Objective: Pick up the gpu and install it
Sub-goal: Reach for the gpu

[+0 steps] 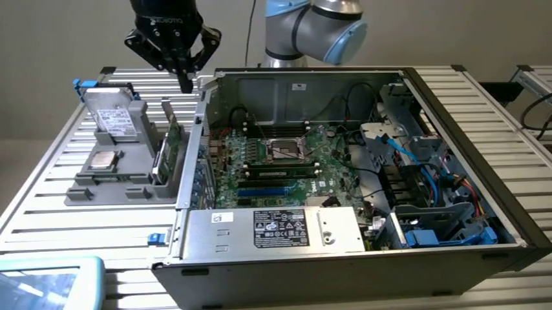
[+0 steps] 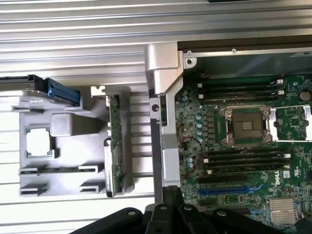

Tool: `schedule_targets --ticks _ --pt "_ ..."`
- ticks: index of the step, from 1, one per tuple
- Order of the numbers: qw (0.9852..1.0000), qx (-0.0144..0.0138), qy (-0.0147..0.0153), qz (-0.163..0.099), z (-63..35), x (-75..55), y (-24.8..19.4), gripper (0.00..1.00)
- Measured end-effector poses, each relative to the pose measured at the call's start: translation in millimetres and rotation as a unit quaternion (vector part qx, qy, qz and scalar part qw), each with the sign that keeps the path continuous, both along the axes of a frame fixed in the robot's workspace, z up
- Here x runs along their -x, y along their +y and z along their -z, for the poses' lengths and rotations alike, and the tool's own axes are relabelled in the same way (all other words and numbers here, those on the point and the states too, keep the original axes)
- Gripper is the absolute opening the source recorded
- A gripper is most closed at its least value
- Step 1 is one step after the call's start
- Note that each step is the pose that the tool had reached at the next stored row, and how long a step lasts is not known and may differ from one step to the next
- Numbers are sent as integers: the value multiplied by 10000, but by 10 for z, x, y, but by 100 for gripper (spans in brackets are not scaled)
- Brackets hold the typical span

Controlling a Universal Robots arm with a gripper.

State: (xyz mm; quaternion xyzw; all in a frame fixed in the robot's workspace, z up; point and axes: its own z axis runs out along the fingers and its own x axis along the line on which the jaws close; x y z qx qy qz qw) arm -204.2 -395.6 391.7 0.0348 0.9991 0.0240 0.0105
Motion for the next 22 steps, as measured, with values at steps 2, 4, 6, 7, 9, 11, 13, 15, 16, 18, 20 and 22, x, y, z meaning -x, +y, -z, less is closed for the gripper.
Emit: schedule_targets --ticks 2,4,6,7,9,11,13,15,16,18,20,22 --pt "10000 0 0 0 3 86 0 11" --pt "10000 0 0 0 10 176 0 11" --pt "10000 0 0 -1 20 269 0 11" --pt "10000 0 0 -1 25 311 0 11" --pt "10000 0 0 0 35 403 1 11" --pt "10000 0 0 -1 49 487 0 11" --pt "10000 0 -1 0 68 541 1 11" --pt "10000 0 0 0 86 601 1 11" --pt "10000 0 0 0 93 633 1 11" --pt "10000 0 0 0 111 684 0 11" --pt "10000 -1 -1 0 134 708 1 11" --pt "10000 0 0 0 156 736 0 11"
